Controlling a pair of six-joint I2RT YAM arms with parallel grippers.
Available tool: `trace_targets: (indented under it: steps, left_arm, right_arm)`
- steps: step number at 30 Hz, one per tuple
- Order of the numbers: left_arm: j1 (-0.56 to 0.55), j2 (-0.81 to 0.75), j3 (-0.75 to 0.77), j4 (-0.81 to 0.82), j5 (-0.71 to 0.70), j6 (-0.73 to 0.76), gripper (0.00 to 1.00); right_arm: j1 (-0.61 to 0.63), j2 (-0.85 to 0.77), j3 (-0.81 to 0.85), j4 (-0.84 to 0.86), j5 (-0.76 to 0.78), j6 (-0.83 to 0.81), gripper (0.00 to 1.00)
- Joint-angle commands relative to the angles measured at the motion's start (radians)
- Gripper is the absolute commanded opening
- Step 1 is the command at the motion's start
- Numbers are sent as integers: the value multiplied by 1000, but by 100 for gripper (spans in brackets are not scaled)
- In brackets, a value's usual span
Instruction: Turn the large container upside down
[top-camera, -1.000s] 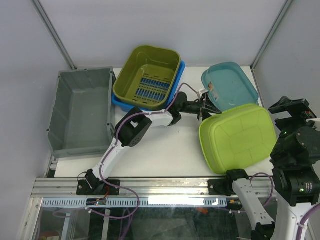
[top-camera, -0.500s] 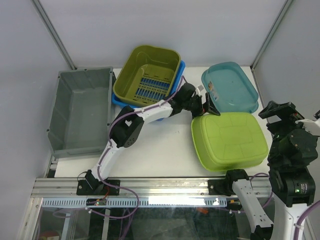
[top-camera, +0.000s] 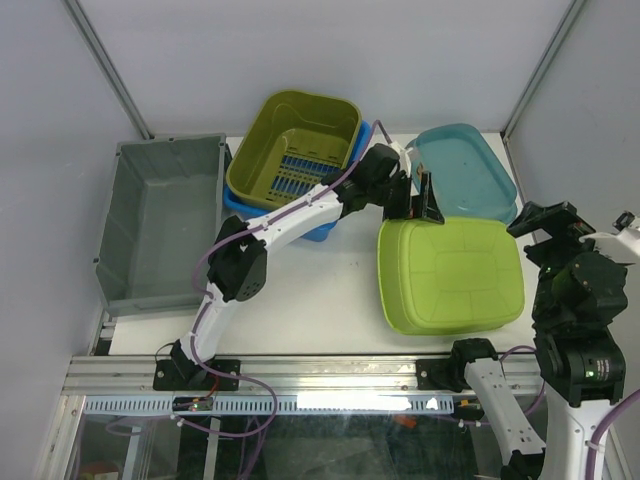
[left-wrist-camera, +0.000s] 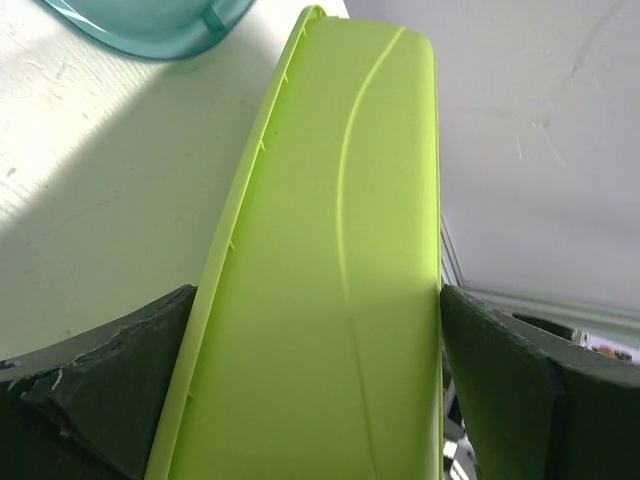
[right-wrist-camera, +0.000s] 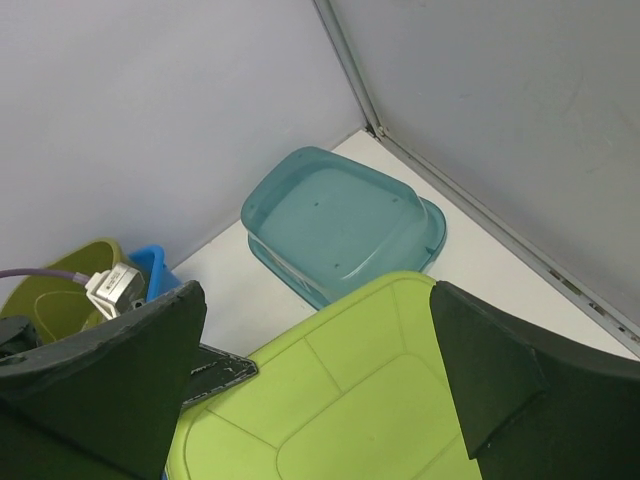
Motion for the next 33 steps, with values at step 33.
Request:
trace_targets:
  steps: [33]
  left_arm:
    - [-1, -127, -141, 577, 327, -254, 99]
  right_arm:
    - [-1, 34, 25, 31, -158, -75, 99]
